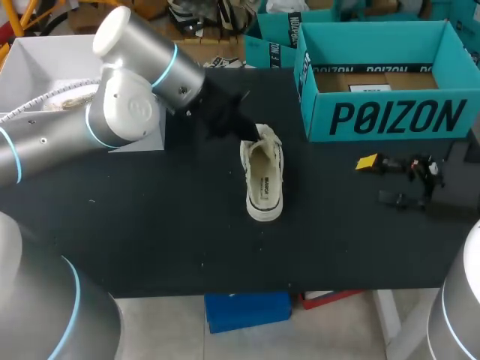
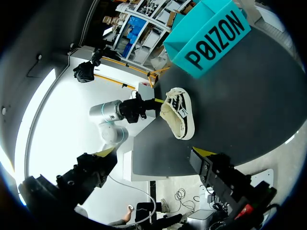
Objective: Take the shoe out of the shoebox, open the shoe tongue, remove and reinsert the insole, then place the shoe into the shoebox
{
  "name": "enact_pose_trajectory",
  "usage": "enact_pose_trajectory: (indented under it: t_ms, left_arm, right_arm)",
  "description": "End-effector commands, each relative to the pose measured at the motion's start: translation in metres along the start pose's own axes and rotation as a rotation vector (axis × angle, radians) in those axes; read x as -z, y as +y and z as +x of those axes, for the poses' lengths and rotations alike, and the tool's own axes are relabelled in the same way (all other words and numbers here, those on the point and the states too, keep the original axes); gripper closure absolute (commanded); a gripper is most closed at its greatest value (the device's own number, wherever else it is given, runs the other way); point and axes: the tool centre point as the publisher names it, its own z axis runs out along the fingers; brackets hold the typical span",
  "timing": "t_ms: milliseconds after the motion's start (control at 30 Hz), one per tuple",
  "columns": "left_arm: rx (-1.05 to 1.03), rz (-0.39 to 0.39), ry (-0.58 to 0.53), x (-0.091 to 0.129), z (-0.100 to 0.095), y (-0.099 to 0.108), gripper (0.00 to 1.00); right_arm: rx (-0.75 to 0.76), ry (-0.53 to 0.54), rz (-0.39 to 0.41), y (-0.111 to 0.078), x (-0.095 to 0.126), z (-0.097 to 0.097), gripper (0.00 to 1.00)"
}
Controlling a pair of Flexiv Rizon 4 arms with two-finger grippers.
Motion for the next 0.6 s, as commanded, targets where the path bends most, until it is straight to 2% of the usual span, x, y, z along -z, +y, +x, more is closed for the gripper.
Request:
enact_pose_trajectory:
  t_ms: [33, 367, 600]
  left_arm:
    - [-0.001, 0.008, -0.008, 0.001, 0.006, -0.005, 1.00]
    - [-0.004, 0.054, -0.007, -0.008, 0.007, -0.014, 1.00]
    - [0.006, 0.078, 0.018, -0.018, 0.019, -0.020, 1.00]
  right_arm:
    - [-0.001, 0.000, 0.000, 0.000, 0.000, 0.000, 0.00]
    - [-0.001, 0.000, 0.000, 0.000, 0.000, 0.000, 0.00]
    - [-0.001, 0.000, 0.000, 0.000, 0.000, 0.000, 0.00]
